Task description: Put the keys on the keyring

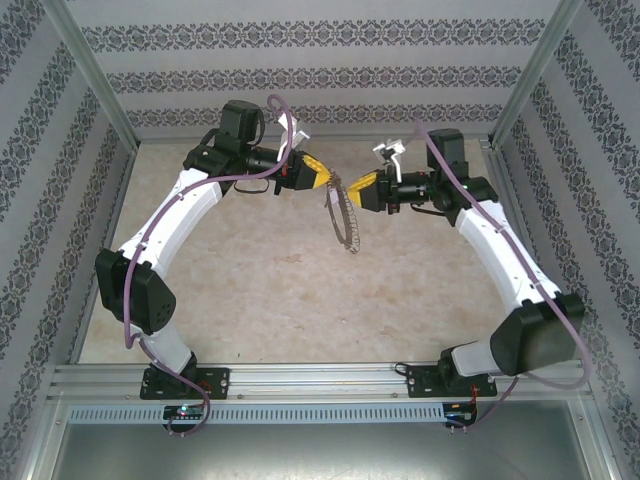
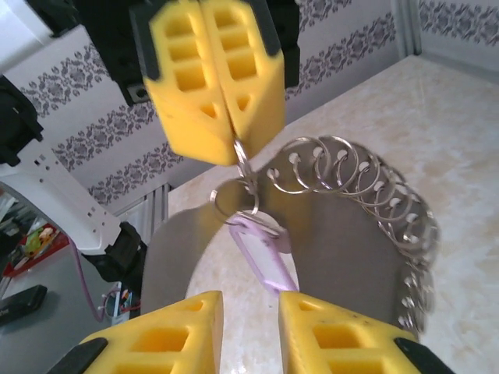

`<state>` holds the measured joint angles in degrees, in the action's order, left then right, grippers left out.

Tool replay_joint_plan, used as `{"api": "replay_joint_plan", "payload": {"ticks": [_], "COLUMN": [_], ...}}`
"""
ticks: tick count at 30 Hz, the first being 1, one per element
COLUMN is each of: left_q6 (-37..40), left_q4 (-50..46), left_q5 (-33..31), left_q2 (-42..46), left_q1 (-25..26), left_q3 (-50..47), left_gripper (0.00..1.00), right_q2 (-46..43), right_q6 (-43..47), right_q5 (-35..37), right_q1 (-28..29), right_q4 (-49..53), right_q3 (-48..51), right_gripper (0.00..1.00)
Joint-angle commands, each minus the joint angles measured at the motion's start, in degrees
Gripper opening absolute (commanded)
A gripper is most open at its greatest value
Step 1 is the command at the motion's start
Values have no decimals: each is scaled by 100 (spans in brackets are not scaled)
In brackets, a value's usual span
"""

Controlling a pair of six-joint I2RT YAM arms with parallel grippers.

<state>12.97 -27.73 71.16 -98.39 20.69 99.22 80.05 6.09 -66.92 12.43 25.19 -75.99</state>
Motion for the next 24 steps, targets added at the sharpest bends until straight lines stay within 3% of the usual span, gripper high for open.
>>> {"api": "replay_joint_plan", "payload": {"ticks": [1,14,24], "left_q6": [-67,-128,-155], "left_q4": [306,339,373], "left_q5": [168,204,197], "left_q2": [258,268,277], "left_q1": [58,76,107], "left_q3": [-26,-39,-34], "left_gripper": [0,0,0], "right_q2": [-123,402,601], "right_q6": [-124,-330,-375], "right_q5": [-222,-36,-79], "right_q1": [-12,306,458], "right_q4": [-288,-678,-735], "right_q3": [-71,-685,-896], "right_gripper": [25,33,33]}}
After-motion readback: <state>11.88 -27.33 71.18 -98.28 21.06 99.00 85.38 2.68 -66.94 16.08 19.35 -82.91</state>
